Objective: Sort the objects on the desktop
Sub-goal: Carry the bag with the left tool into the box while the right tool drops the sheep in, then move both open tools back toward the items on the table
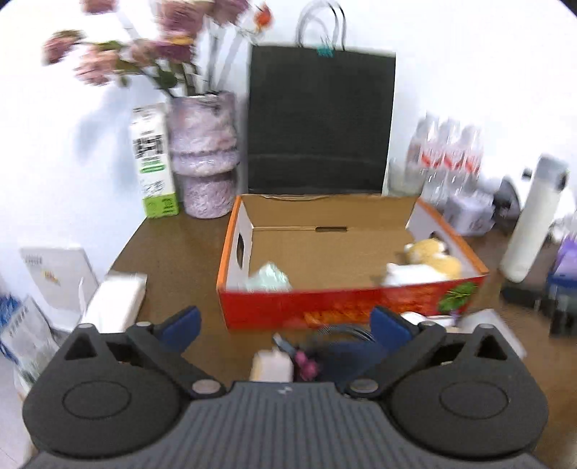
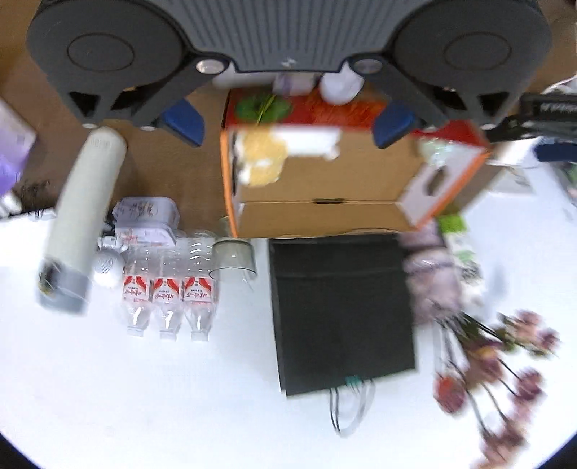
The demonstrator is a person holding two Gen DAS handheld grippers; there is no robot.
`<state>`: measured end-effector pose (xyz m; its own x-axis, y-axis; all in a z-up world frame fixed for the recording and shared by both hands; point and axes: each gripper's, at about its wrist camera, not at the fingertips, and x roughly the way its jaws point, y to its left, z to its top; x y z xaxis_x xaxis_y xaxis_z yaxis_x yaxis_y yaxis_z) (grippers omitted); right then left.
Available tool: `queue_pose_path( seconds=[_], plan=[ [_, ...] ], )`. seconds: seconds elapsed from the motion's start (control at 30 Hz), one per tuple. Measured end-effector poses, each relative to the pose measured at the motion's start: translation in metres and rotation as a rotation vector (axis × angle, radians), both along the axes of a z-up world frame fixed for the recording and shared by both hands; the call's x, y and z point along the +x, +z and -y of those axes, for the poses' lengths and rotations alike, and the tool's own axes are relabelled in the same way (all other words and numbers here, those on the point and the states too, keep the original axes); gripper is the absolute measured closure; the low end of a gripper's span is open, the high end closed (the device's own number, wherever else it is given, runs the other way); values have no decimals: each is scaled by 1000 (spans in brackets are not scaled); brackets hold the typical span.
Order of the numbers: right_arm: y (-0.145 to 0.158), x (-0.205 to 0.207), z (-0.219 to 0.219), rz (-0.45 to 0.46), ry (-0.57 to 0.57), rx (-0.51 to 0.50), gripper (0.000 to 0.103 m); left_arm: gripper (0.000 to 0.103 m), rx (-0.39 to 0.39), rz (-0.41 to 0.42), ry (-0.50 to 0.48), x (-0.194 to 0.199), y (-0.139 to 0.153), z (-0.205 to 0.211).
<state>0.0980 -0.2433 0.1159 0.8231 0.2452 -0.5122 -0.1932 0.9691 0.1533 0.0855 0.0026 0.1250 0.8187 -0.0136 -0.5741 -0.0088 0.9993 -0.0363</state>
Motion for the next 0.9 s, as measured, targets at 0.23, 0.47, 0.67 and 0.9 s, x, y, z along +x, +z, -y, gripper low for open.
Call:
queue_pose_path(
  seconds=[0.23, 0.47, 0.67, 0.9],
  plan=[
    [-63, -67, -1, -15, 48, 16, 0, 0, -106, 49, 63, -86, -41, 1],
    [-82, -103, -7, -4, 62, 5, 0, 0, -135, -30, 68, -108, -85, 2],
    [-94, -118, -21, -8, 68, -79, 0, 0, -65, -53, 30, -104, -93, 12],
    [-102, -115, -15, -52, 46, -66, 0, 0, -69, -65, 40, -105, -102, 11]
  ],
)
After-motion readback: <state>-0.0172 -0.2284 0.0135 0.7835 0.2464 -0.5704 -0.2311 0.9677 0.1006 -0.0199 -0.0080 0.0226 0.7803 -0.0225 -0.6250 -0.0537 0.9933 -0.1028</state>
